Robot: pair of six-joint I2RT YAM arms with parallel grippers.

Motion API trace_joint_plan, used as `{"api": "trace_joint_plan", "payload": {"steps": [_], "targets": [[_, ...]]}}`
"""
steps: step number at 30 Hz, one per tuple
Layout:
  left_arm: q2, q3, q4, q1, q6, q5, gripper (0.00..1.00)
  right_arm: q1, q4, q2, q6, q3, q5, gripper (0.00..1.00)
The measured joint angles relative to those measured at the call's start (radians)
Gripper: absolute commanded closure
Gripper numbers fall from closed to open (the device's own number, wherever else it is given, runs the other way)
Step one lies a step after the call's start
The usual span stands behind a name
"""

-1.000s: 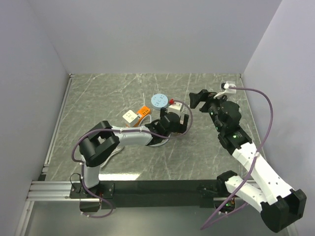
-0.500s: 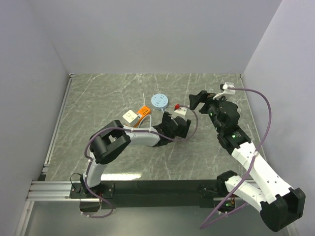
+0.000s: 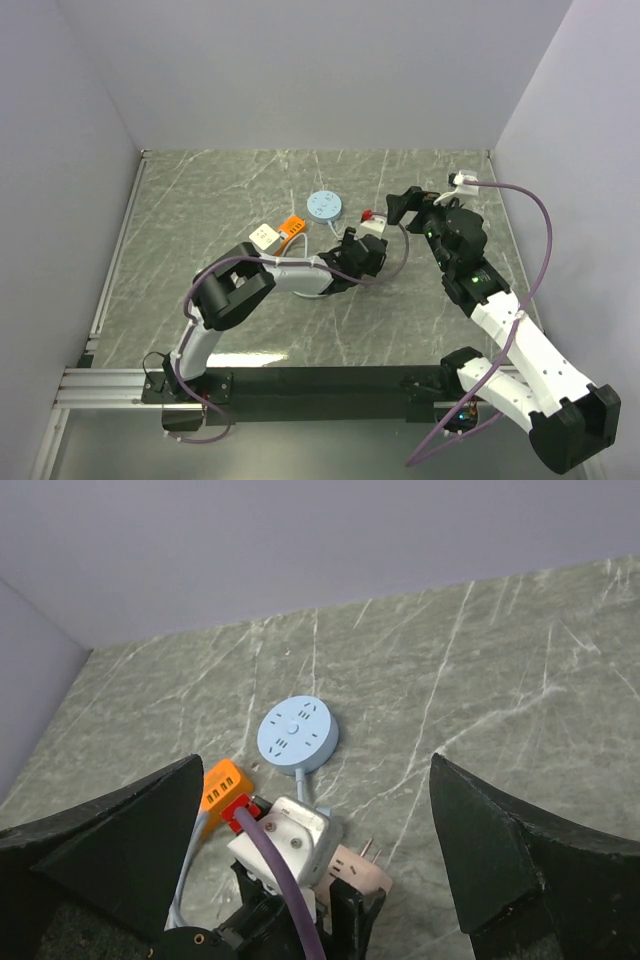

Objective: Insert the plug

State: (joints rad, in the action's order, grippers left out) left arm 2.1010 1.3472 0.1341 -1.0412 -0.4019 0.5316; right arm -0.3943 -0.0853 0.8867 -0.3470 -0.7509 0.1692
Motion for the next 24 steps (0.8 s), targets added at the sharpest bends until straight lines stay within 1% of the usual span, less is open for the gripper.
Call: {"api": "trace_joint_plan", "payload": {"steps": [1,2,5,8,14,16,19,22,24], "targets": [[0.000,0.000,0.000,0.003,-0.003,-0.004,0.96,0.000,0.000,-0.001,0.000,0.000,0.003,0.01],[-0.002,-0.002,0.001,0.007,-0.004,-0.010,1.00,0.000,0.000,-0.003,0.001,0.000,0.006,0.01],[-0.033,-0.037,0.003,0.026,-0.017,-0.047,1.00,0.001,0.003,-0.023,0.008,0.000,0.031,0.01],[-0.113,-0.114,-0.008,0.059,-0.037,-0.096,1.00,0.003,0.004,-0.058,0.027,0.000,0.061,0.00],[-0.358,-0.254,-0.008,0.167,-0.093,-0.237,1.00,0.005,0.002,-0.114,0.063,0.000,0.085,0.01],[-0.436,-0.290,0.015,0.208,-0.118,-0.293,1.00,0.006,-0.012,-0.118,0.077,0.002,0.052,0.01],[-0.532,-0.315,0.024,0.272,-0.180,-0.376,0.99,0.006,-0.071,-0.122,0.101,0.031,-0.051,0.01],[-0.587,-0.316,0.018,0.325,-0.251,-0.434,0.99,-0.002,-0.126,-0.124,0.135,0.068,-0.164,0.02],[-0.609,-0.314,0.007,0.346,-0.285,-0.453,0.99,-0.039,-0.143,-0.116,0.179,0.078,-0.192,0.02]]}}
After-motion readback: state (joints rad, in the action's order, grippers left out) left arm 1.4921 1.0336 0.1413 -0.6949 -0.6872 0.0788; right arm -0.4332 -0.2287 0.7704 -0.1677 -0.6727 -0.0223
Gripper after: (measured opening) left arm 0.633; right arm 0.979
